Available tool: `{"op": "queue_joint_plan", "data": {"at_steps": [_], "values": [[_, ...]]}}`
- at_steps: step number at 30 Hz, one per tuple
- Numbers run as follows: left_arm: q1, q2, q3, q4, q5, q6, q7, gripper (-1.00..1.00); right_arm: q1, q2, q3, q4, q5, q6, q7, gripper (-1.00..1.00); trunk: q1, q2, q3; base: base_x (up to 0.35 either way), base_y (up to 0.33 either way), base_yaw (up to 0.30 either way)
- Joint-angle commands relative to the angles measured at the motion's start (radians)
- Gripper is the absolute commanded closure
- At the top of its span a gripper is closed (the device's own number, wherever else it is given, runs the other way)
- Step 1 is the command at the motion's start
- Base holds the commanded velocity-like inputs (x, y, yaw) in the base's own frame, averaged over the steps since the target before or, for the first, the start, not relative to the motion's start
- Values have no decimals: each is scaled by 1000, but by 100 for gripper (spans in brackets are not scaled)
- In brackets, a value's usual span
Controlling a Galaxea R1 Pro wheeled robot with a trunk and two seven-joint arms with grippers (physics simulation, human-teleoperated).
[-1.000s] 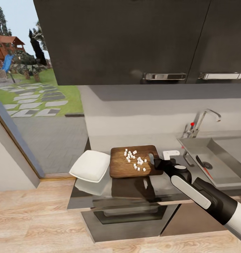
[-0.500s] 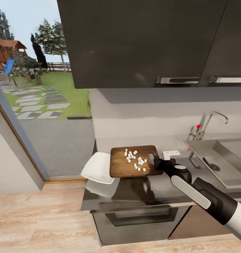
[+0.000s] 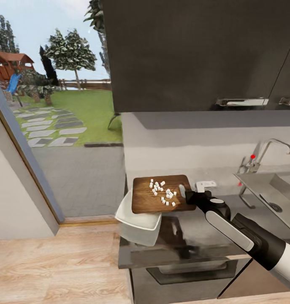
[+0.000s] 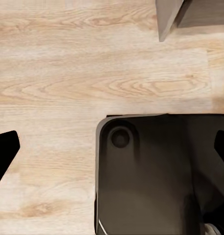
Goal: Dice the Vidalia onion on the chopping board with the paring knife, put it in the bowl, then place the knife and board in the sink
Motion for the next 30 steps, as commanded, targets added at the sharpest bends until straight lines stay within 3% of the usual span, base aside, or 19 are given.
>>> {"op": "queue_joint_plan", "data": {"at_steps": [1, 14, 27, 30], "values": [[0, 1, -9, -2, 3, -1, 9, -100, -2, 0, 2, -2, 0, 2, -8, 100, 1, -2, 0, 176, 265, 0], [0, 1, -9, -2, 3, -1, 9, -100, -2, 2, 3, -2, 0, 2, -8, 100, 1, -2, 20, 138, 251, 0], [0, 2, -9, -1, 3, -2, 9, -100, -2, 7, 4, -2, -2, 4, -5, 100, 1, -2, 30, 6, 19, 0], [0, 1, -9, -1, 3, -2, 9, -100, -2, 24, 5, -2, -2, 4, -4, 100, 1, -2, 30, 0, 0, 0]]}}
